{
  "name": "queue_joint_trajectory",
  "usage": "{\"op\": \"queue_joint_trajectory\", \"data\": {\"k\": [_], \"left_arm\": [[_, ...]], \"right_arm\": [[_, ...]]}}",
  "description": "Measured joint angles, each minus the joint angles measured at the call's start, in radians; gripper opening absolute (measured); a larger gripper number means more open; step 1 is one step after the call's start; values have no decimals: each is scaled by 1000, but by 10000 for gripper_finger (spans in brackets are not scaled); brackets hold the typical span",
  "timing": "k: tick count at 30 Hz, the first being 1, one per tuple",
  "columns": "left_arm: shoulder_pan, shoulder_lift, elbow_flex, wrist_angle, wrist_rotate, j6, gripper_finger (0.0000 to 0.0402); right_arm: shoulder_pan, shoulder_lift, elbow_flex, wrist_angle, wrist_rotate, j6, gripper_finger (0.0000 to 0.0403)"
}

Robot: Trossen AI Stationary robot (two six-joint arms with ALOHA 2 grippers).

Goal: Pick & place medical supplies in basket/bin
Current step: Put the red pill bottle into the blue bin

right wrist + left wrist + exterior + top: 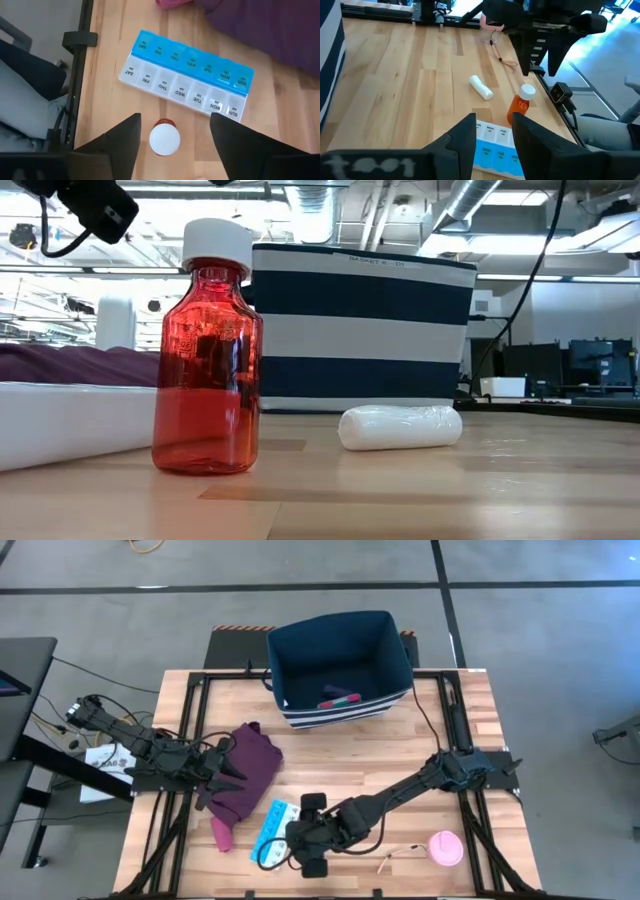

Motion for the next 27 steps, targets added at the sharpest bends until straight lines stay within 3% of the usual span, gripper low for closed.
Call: {"op": "queue_joint_trajectory", "data": {"k": [7,16,27], "left_arm": [[0,0,0,1,-5,10,114],[0,0,0,-16,-6,10,114],[0,0,0,-17,-14,9,114]], "right_arm": [[8,33,0,8,58,-7,250],[13,90,2,35,-12,-26,250],[14,98,0,-21,8,0,250]]}}
